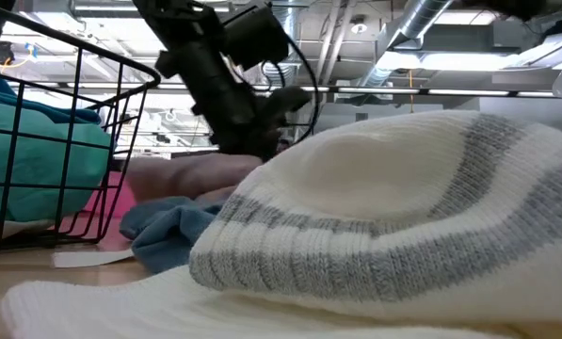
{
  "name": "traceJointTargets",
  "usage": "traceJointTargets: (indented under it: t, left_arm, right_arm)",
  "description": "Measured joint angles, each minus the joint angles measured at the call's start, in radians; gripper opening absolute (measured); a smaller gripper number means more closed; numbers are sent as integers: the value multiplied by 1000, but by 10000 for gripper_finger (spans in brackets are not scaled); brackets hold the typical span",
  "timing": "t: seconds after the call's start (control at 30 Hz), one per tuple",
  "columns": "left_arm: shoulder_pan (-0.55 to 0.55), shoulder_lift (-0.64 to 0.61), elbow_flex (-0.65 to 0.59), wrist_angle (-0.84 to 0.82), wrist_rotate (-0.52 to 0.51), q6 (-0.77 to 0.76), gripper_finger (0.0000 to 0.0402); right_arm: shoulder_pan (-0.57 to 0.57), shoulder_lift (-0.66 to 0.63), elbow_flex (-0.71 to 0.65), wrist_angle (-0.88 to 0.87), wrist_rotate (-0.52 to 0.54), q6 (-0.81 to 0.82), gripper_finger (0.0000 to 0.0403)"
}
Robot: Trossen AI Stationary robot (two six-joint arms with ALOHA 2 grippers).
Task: Pick & Place Cloths
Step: Put the pink polo into the transparent container
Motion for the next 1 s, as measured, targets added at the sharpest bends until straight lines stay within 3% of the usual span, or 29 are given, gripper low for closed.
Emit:
traceJointTargets:
  t: [0.2,0.43,0.73,1.0]
  left_arm:
    - [19,9,39,89,-2,7,6]
    - [22,7,99,126,10,56,6]
    - [12,4,117,184,121,90,6]
    - [1,-7,118,199,141,92,6]
  right_arm:
    - [-167,0,0,5,-6,-217,333]
    - [-308,0,0,53,-84,-430,332]
    - [-339,70,0,52,-126,-979,334]
    - [-340,230,0,94,-159,-1147,356]
